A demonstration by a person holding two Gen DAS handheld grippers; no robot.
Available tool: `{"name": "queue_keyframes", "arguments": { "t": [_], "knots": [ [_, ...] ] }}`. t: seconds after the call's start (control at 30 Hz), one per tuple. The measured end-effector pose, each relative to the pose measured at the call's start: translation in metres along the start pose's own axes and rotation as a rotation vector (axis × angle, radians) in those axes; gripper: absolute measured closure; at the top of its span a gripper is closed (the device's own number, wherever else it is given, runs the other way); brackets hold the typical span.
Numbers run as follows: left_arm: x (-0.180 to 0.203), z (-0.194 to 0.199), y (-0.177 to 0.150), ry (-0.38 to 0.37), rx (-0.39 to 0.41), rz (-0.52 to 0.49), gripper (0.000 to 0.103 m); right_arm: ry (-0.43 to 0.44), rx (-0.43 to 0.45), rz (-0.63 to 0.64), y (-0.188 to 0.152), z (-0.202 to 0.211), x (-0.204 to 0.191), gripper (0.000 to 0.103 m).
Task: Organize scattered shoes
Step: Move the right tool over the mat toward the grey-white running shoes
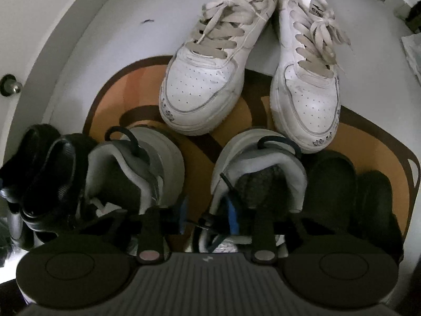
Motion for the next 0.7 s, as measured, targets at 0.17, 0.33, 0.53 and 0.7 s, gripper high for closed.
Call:
{"name": "queue_keyframes", "arguments": {
  "t": [0.17,0.33,0.53,0.7],
  "knots": [
    [0.002,0.003,0.0,0.013,0.022,-0.006,0.012,0.031,-0.021,0.001,-0.003,0.004,-0.001,0.085],
    [0.004,0.007,0.0,0.03,0.044,-0.023,0.012,0.043,-0.019,0.05,-0.009,0.005,-0.012,0.085],
    [0.003,0.008,0.0,0.028,0.048,-0.013,0.012,0.07,-0.028,0.085,-0.012,0.008,-0.024,0.086],
    [0.001,0.006,-0.001,0.021,0.039,0.001,0.012,0.105,-0.016,0.029,-0.01,0.011,-0.017,0.073]
  ]
}}
Point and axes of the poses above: each gripper's, at about its wrist camera, not at the fingertips, and z roughly against the way its jaws point, x to its right, y to its top, the point moved 2 cm from there along -z, roughly the way its jaws point, and after that the axes turned 5 degrees about y, right-handed, at the moved point
